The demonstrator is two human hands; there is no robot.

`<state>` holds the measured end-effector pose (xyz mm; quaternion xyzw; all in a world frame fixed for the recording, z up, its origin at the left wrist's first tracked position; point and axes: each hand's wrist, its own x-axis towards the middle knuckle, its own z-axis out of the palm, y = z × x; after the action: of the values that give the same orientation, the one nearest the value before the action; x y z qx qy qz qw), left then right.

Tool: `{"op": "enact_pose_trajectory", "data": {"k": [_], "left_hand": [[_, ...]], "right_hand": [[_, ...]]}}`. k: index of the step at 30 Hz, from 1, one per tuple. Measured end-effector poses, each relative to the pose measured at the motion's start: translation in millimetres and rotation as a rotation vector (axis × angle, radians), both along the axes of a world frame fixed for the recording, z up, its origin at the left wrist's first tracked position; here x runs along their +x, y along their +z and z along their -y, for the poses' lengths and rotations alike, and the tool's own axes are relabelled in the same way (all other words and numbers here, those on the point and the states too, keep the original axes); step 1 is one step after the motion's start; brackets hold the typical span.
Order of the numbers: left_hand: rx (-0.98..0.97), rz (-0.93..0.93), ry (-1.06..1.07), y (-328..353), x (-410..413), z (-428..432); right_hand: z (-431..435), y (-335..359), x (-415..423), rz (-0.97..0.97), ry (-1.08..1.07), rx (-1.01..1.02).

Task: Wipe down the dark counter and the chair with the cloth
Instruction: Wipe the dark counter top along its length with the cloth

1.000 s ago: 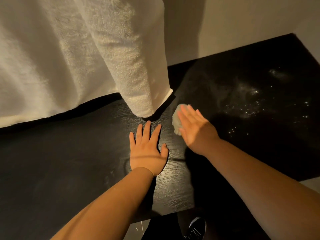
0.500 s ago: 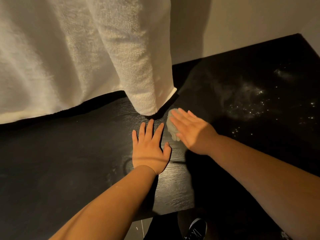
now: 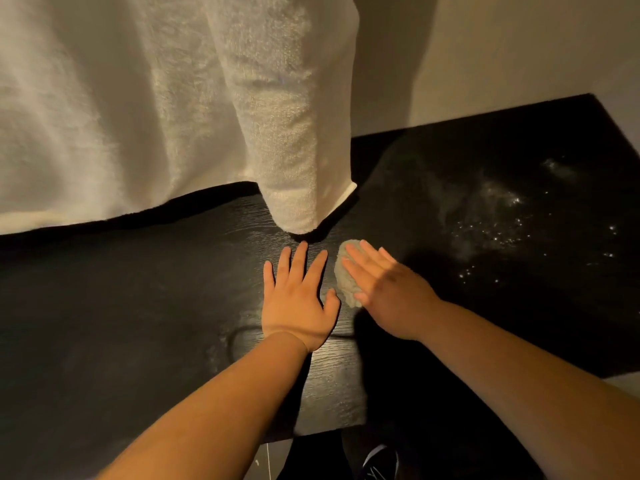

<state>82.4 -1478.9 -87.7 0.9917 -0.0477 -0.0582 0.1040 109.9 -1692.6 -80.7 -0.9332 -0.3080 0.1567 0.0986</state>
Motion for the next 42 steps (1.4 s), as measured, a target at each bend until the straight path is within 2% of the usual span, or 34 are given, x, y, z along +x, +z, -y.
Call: {"op": "enact_pose_trajectory", "data": {"k": [3, 6, 9, 12, 15, 18, 21, 23, 24, 27, 30, 33, 37, 39, 42], "left_hand": [[0.009, -0.013, -0.004, 1.2, -0.9, 0.6], [0.002, -0.020, -0.007, 4.4, -0.9, 1.5], [0.012, -0.050, -0.015, 7.8, -4.0, 1.8], [-0.035, -0.043, -0.102, 8.3, -3.2, 1.7], [-0.114, -0.072, -0.214, 8.4, 6.0, 15.5], [-0.162, -0.125, -0.196, 14.0, 25.7, 36.2], [-0.160, -0.112, -0.212, 13.6, 60.9, 45.5], [-0.157, -0.109, -0.152, 12.0, 80.9, 47.9], [-0.154, -0.107, -0.109, 11.7, 87.4, 48.8], [-0.169, -0.118, -0.034, 9.7, 95.2, 51.1], [-0.138, -0.189, -0.037, 10.9, 100.2, 51.7], [-0.139, -0.264, -0.029, 11.0, 100.5, 52.5], [-0.088, -0.201, -0.044, 5.6, 103.1, 52.2], [-0.079, -0.171, -0.049, 4.9, 104.6, 53.1], [-0.078, -0.147, -0.059, 5.5, 105.5, 54.9]], "right_hand": [[4.1, 0.5, 35.4, 0.093, -0.112, 0.005], [1.6, 12.2, 70.9, -0.018, -0.349, -0.070], [-12.5, 17.2, 45.1, -0.052, -0.461, -0.057], [-11.2, 9.7, -14.7, 0.052, -0.298, 0.081], [18.1, 2.8, -8.0, 0.077, -0.145, 0.124], [28.1, 7.4, 35.0, 0.109, -0.202, 0.039], [30.1, 14.0, 83.6, 0.019, -0.381, -0.033], [27.3, 10.4, 90.9, -0.024, -0.419, -0.023], [25.7, 7.6, 87.2, -0.042, -0.415, 0.016], [26.0, -3.3, 67.0, 0.078, -0.243, 0.150], [40.2, -6.7, 92.8, 0.084, -0.119, 0.109], [39.9, -4.3, 139.4, 0.104, -0.276, 0.077], [24.1, 0.6, 179.1, 0.052, -0.484, -0.020], [10.0, 2.2, 167.1, 0.031, -0.439, -0.027], [1.3, 7.1, 136.5, -0.036, -0.261, -0.043]]}}
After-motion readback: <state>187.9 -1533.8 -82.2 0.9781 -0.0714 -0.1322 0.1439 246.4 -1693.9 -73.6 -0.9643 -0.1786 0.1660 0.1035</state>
